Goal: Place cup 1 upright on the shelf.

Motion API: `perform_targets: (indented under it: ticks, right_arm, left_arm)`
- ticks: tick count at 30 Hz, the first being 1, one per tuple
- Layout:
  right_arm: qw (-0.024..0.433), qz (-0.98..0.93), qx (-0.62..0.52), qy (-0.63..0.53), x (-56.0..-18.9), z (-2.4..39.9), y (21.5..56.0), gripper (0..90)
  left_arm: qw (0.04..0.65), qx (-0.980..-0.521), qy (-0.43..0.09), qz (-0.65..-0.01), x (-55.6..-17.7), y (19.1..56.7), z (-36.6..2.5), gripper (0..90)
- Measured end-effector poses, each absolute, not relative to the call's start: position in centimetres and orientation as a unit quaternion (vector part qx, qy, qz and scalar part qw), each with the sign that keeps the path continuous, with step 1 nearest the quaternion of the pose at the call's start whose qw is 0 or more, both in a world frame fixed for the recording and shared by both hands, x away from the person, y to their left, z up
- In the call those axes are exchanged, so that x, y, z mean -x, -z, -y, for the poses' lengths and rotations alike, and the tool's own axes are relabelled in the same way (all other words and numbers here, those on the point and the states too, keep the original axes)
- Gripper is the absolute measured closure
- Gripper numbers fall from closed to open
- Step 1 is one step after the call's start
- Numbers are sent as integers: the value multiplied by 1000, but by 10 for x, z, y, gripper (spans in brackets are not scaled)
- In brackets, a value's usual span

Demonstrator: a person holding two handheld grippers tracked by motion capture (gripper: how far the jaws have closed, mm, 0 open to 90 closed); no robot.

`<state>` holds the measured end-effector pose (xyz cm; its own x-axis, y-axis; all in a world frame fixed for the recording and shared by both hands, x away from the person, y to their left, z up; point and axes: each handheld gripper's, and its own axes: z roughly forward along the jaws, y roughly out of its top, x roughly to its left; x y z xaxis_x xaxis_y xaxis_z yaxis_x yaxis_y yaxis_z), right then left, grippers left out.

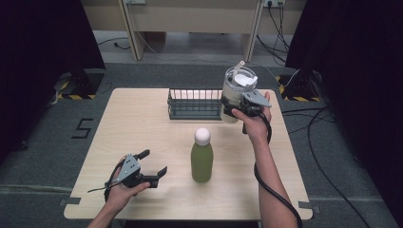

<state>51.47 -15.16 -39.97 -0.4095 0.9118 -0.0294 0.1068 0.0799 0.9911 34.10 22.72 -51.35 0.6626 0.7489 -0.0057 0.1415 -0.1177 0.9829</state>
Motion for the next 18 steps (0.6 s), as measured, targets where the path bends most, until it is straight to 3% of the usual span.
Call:
perform_targets:
  ticks: [18]
  right_arm:
    - [370,-636,-394,-551,-528,142,388,93]
  left_arm:
    - [582,-701,-261,-319,-341,514,-228,50]
